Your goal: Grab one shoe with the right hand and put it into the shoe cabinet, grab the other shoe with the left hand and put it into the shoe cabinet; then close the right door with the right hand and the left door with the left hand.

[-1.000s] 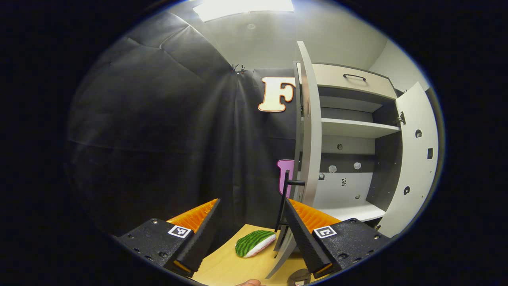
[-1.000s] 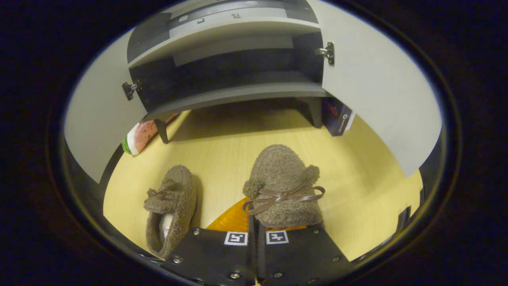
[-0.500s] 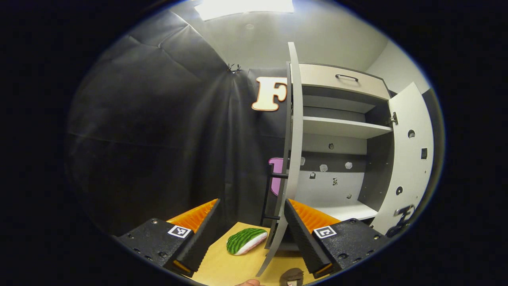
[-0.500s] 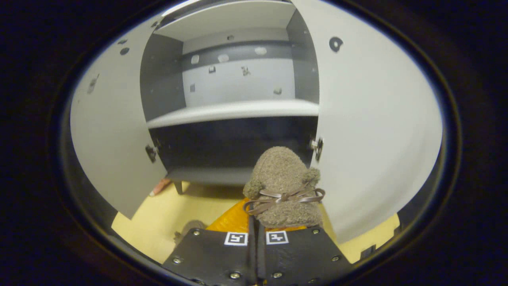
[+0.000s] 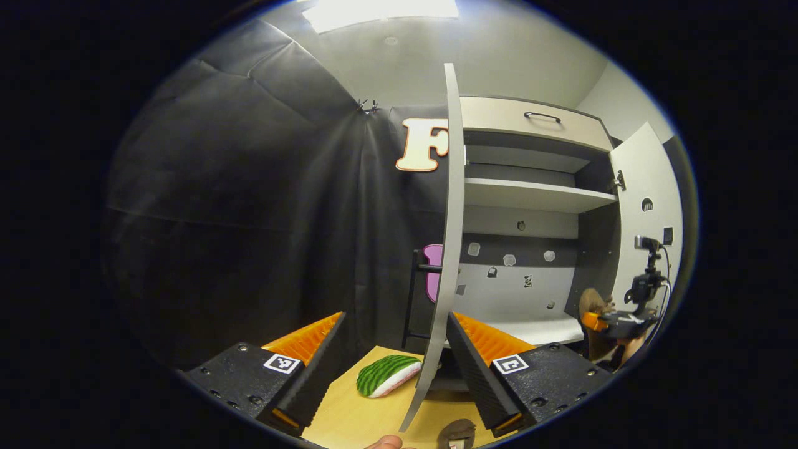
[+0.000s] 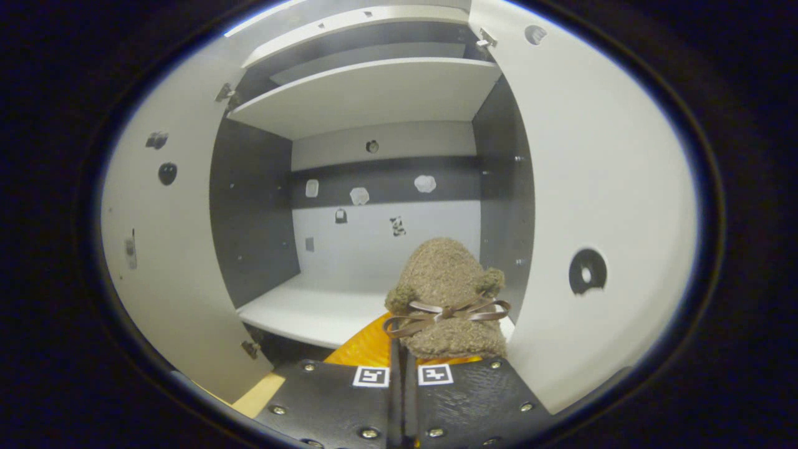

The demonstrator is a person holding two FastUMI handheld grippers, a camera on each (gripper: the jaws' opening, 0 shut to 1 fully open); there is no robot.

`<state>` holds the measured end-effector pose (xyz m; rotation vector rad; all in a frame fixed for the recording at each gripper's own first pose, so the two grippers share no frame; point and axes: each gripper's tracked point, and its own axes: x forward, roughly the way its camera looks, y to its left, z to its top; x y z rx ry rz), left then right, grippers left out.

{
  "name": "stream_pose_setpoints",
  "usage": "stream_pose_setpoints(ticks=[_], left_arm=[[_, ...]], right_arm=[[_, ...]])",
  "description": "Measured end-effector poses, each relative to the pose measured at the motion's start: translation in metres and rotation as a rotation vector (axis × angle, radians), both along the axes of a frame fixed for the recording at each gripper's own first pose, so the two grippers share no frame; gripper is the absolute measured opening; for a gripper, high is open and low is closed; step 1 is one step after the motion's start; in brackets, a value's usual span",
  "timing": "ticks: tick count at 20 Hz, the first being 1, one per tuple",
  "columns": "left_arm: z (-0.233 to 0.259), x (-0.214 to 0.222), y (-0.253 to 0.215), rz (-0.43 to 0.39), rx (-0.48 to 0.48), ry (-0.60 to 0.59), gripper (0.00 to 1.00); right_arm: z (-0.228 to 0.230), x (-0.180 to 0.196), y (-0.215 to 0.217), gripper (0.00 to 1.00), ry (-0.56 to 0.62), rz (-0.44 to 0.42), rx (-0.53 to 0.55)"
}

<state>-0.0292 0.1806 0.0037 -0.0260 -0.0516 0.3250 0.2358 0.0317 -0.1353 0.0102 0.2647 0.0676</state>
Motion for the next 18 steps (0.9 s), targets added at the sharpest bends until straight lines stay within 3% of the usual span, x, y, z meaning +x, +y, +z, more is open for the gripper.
stream_pose_setpoints(ticks=[3,5,8,11,16,17,18], left_arm=[[-0.004,-0.004,0.005,0.035,-0.007,0.011,0.93],[-0.006,-0.007,0.009,0.058,-0.012,0.018,0.96],[-0.007,-0.015,0.015,0.107,0.000,0.029,0.92],[-0.007,-0.024,0.019,0.155,0.011,0.040,0.97],[-0.007,-0.038,0.021,0.234,-0.002,0.065,0.93],[-0.006,-0.040,0.020,0.240,0.001,0.069,1.00],[-0.006,-0.042,0.020,0.244,0.007,0.072,1.00]], right_arm=[[0.014,0.046,0.002,0.03,-0.026,0.007,-0.016],[0.011,0.078,0.003,0.02,-0.020,0.007,-0.031],[-0.009,0.122,-0.002,0.02,0.024,-0.006,-0.051],[-0.044,0.156,-0.008,0.02,0.115,-0.021,-0.067],[-0.085,0.185,-0.023,0.02,0.209,-0.098,-0.030],[-0.089,0.185,-0.025,0.02,0.222,-0.113,-0.029],[-0.093,0.185,-0.027,0.03,0.234,-0.122,-0.034]])
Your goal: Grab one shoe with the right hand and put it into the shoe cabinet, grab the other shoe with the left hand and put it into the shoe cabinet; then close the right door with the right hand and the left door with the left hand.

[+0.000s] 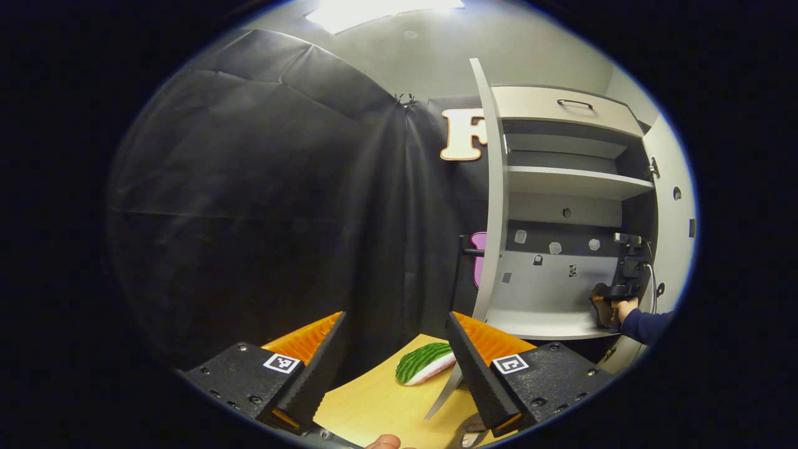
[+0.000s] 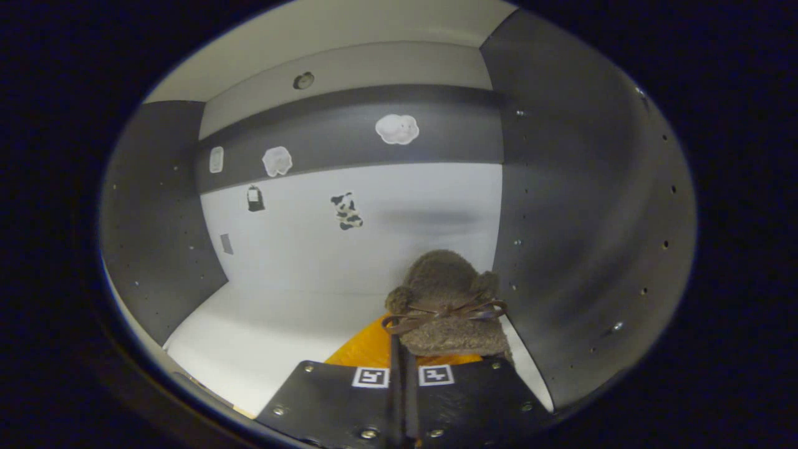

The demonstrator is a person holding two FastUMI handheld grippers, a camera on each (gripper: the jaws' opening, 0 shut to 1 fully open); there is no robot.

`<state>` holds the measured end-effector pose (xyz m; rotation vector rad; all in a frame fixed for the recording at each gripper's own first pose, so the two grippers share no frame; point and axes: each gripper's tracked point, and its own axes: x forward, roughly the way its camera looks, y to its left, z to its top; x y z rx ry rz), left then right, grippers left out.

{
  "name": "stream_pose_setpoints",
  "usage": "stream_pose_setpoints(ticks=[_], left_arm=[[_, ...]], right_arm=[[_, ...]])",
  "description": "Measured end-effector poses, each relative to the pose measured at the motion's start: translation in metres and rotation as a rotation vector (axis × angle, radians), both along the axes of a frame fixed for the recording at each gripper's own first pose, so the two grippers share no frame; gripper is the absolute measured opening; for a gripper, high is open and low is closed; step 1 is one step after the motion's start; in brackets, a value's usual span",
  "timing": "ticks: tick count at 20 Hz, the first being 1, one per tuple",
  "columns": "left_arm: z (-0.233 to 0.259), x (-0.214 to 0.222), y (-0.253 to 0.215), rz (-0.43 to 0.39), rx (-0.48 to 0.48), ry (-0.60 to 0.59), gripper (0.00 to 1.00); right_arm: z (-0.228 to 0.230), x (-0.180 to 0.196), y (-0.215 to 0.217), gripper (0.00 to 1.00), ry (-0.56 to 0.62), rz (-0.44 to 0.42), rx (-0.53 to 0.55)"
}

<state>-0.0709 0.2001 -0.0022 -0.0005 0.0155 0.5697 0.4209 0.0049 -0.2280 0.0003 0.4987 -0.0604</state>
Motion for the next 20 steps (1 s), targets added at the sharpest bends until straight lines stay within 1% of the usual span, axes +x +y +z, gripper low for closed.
stream_pose_setpoints(ticks=[1,2,3,4,5,6,9,11,12,13,14,16,17,18,19,20], left_arm=[[0.000,-0.001,-0.001,0.004,0.007,0.005,1.00],[0.001,-0.002,-0.002,0.006,0.012,0.007,0.96],[0.003,-0.002,-0.005,0.003,0.013,0.006,0.96],[0.003,0.000,-0.008,-0.003,0.011,0.004,0.96],[0.001,0.002,-0.011,-0.011,0.008,0.004,0.94],[0.000,0.003,-0.014,-0.017,0.002,0.007,0.96],[-0.005,0.005,-0.024,-0.050,-0.018,0.009,0.97],[-0.007,0.007,-0.032,-0.080,-0.027,0.006,0.97],[-0.009,0.009,-0.035,-0.096,-0.032,0.005,0.97],[-0.012,0.008,-0.037,-0.109,-0.038,0.009,0.97],[-0.015,0.008,-0.039,-0.124,-0.045,0.014,0.96],[-0.021,0.006,-0.043,-0.151,-0.059,0.026,0.96],[-0.025,0.006,-0.045,-0.166,-0.067,0.034,0.96],[-0.029,0.005,-0.047,-0.184,-0.076,0.042,0.97],[-0.032,0.005,-0.049,-0.201,-0.084,0.049,0.96],[-0.035,0.005,-0.051,-0.217,-0.090,0.056,0.97]], right_arm=[[-0.009,0.002,0.003,0.09,0.015,0.006,0.009],[-0.014,0.002,0.007,0.09,0.032,0.011,0.017],[-0.016,0.000,0.008,0.17,0.040,0.014,0.017],[-0.016,0.000,0.009,0.20,0.041,0.014,0.011],[-0.015,0.000,0.013,0.20,0.034,0.023,0.010],[-0.014,-0.004,0.019,0.30,0.041,0.039,0.022],[-0.008,-0.018,0.033,0.75,0.064,0.075,0.048],[-0.004,-0.031,0.041,0.77,0.085,0.099,0.050],[-0.002,-0.039,0.042,0.77,0.092,0.109,0.035],[0.003,-0.048,0.042,0.77,0.089,0.117,0.015],[0.010,-0.055,0.042,0.80,0.074,0.127,-0.002],[0.027,-0.075,0.044,0.81,0.055,0.145,-0.008],[0.038,-0.085,0.046,0.77,0.044,0.155,0.001],[0.048,-0.095,0.047,0.81,0.041,0.159,0.005],[0.060,-0.107,0.049,0.81,0.030,0.168,0.009],[0.073,-0.118,0.050,0.85,0.015,0.176,0.009]])
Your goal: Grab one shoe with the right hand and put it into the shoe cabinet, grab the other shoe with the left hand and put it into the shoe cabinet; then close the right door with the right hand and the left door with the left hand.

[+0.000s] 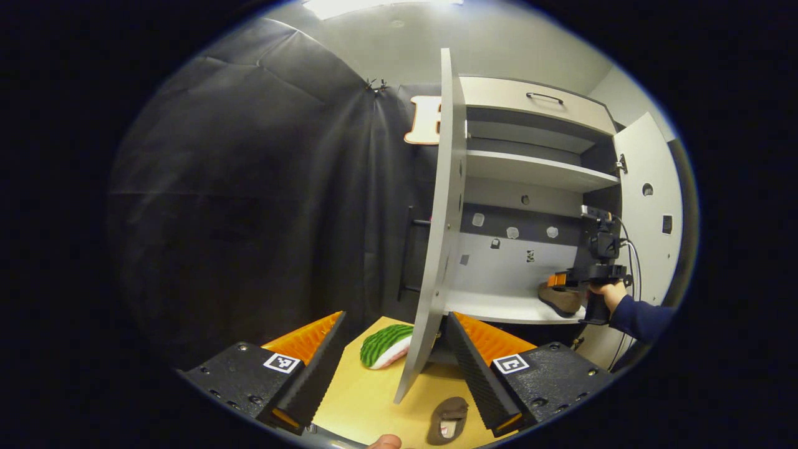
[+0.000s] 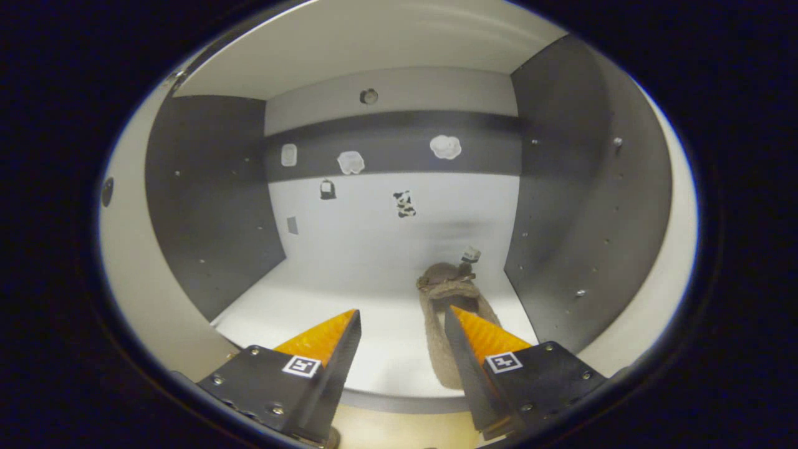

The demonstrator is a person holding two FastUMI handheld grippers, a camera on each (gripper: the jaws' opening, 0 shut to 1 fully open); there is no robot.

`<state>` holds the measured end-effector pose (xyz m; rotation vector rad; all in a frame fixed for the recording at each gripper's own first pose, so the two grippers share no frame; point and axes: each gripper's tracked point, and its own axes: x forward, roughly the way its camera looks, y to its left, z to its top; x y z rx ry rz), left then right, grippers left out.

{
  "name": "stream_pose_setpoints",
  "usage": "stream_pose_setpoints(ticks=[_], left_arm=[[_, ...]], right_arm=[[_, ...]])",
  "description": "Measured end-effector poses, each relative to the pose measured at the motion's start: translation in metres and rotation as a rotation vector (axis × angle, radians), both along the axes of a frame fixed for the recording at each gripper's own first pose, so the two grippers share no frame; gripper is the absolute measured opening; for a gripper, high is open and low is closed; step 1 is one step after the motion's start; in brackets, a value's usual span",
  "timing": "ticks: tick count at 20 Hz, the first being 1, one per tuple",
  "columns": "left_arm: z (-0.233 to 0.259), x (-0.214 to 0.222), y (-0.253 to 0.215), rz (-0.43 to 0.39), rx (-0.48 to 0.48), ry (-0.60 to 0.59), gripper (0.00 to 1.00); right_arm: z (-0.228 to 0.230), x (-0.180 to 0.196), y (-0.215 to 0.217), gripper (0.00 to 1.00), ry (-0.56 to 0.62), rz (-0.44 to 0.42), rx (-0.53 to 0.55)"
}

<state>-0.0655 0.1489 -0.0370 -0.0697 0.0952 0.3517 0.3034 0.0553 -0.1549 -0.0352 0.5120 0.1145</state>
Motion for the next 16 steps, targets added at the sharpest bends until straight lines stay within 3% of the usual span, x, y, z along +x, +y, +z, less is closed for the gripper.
stream_pose_setpoints(ticks=[1,3,4,5,7,8,11,12,16], left_arm=[[-0.003,0.000,-0.003,-0.017,-0.004,0.007,0.94],[-0.012,0.004,-0.017,-0.079,0.004,0.033,0.97],[-0.016,0.007,-0.024,-0.110,0.021,0.049,0.93],[-0.021,0.010,-0.032,-0.140,0.039,0.063,0.97],[-0.037,0.018,-0.050,-0.210,0.057,0.107,0.94],[-0.047,0.022,-0.059,-0.244,0.057,0.135,0.97],[-0.092,0.033,-0.084,-0.344,0.039,0.251,0.96],[-0.110,0.034,-0.090,-0.375,0.038,0.301,0.97],[-0.175,0.029,-0.109,-0.463,0.035,0.482,0.97]], right_arm=[[0.014,-0.013,0.002,0.81,-0.016,0.008,0.005],[0.045,-0.041,0.009,0.81,-0.050,0.029,0.034],[0.061,-0.057,0.011,0.81,-0.072,0.041,0.038],[0.080,-0.071,0.011,0.81,-0.107,0.050,0.036],[0.119,-0.102,0.012,0.81,-0.168,0.063,0.043],[0.138,-0.118,0.013,0.77,-0.194,0.066,0.056],[0.192,-0.160,0.003,0.81,-0.268,0.070,0.077],[0.204,-0.173,0.002,0.77,-0.280,0.080,0.084],[0.242,-0.218,-0.024,0.76,-0.336,0.040,0.070]])
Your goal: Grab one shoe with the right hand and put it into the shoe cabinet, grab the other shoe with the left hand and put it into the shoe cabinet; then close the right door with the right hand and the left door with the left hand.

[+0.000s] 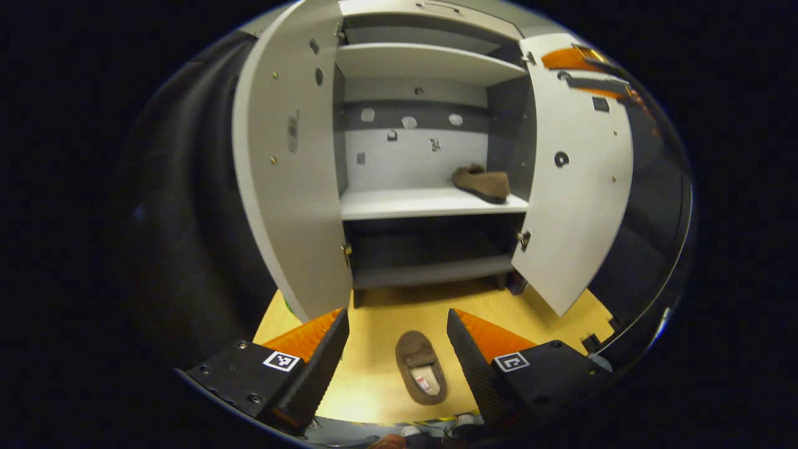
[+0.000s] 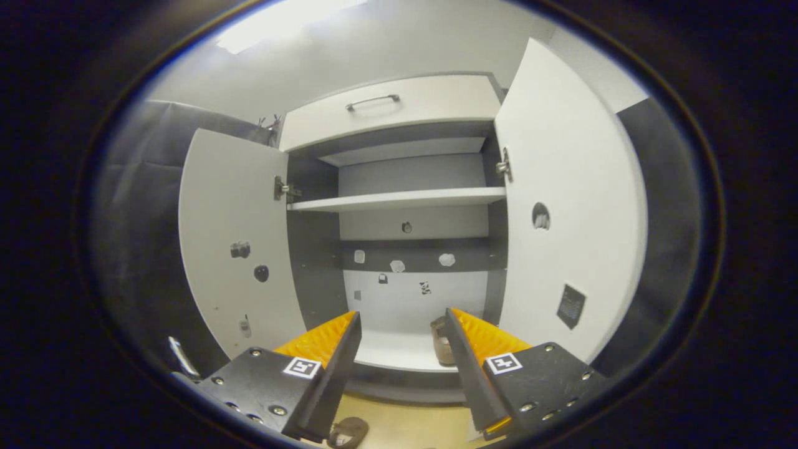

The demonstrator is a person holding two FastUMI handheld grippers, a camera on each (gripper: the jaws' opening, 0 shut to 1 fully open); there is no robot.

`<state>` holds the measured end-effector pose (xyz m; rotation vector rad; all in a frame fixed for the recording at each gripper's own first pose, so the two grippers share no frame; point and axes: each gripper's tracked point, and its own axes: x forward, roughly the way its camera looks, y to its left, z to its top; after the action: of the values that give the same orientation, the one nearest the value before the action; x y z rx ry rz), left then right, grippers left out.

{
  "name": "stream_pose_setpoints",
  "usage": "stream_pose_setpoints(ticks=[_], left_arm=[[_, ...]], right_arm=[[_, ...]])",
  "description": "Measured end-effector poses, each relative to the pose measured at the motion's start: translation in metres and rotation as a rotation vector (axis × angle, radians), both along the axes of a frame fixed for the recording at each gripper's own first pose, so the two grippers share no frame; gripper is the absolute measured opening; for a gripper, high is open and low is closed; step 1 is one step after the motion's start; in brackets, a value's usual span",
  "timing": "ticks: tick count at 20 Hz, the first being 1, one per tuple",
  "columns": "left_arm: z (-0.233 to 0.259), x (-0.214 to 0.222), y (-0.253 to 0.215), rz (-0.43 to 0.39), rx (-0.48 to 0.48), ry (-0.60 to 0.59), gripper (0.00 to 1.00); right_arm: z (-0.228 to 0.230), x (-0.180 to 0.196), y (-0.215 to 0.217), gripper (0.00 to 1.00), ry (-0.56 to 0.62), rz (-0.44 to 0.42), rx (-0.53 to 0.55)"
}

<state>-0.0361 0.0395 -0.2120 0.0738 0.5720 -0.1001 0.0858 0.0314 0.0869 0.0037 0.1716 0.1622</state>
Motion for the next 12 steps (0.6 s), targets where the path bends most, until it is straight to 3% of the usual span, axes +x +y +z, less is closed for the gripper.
stream_pose_setpoints(ticks=[1,7,12], left_arm=[[-0.013,-0.002,-0.002,-0.017,0.003,0.034,0.97],[-0.119,-0.007,-0.008,-0.087,0.019,0.295,0.96],[-0.198,-0.004,0.004,-0.089,0.068,0.468,0.95]], right_arm=[[0.007,-0.007,-0.010,0.81,-0.016,-0.028,-0.015],[0.044,-0.050,-0.048,0.81,-0.081,-0.133,-0.053],[0.051,-0.074,-0.067,0.81,-0.108,-0.204,-0.104]])
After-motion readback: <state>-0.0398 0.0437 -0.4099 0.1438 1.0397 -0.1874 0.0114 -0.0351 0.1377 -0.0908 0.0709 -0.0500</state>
